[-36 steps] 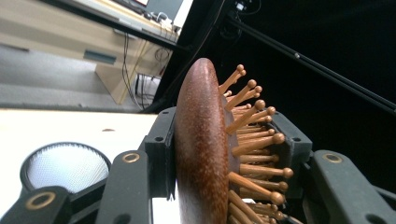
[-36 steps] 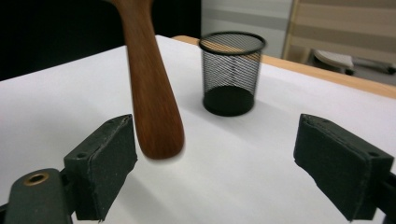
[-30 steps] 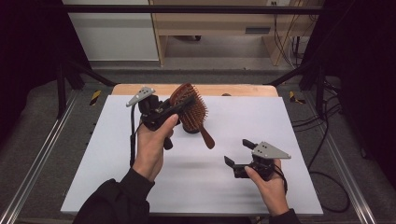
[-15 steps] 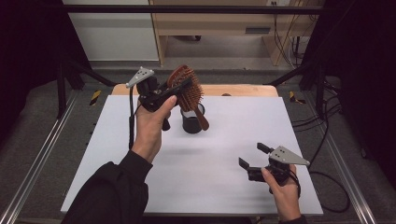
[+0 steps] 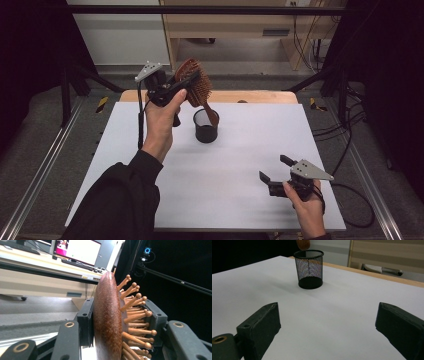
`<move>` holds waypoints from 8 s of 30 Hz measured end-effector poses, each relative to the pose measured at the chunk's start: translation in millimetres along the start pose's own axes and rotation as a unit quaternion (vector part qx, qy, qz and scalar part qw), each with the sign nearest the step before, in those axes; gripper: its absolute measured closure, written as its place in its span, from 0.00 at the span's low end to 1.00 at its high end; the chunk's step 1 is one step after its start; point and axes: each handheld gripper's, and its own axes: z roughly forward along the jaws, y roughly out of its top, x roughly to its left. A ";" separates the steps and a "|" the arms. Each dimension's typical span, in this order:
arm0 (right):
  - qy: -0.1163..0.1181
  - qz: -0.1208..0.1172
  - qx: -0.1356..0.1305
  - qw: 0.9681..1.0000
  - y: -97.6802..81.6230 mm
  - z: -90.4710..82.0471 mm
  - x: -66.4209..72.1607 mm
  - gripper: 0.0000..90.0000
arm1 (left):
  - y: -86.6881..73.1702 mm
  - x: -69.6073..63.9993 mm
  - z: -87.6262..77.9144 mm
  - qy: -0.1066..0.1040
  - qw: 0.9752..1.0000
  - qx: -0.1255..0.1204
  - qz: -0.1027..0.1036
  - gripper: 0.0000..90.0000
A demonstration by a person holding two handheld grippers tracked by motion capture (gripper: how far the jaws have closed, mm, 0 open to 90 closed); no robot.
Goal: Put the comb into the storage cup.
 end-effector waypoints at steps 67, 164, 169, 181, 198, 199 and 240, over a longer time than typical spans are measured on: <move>-0.003 -0.008 -0.001 1.000 -2.7 5.3 -1.4 0.06 | -35.7 23.2 39.5 0.023 0.998 0.032 0.046 0.56; 0.008 -0.002 0.009 1.000 -4.3 9.2 -1.5 0.05 | -73.1 45.3 57.6 0.033 0.996 0.081 0.034 0.53; 0.008 -0.001 0.009 1.000 -4.2 9.2 -1.3 0.05 | -73.4 49.0 56.4 0.034 0.996 0.080 0.031 0.53; 0.009 -0.001 0.010 1.000 -4.4 9.6 -1.3 0.05 | -74.0 57.1 54.7 0.039 0.996 0.081 0.021 0.51; 0.009 0.001 0.009 1.000 -4.2 9.6 -1.1 0.05 | -75.6 63.4 52.7 0.047 0.995 0.081 0.018 0.49; 0.009 0.001 0.009 1.000 -4.2 9.7 -1.1 0.05 | -75.6 63.8 52.7 0.047 0.995 0.081 0.018 0.49; 0.013 0.001 0.010 1.000 -4.8 10.2 -1.6 0.05 | -81.2 72.5 54.8 0.075 0.994 0.075 0.031 0.42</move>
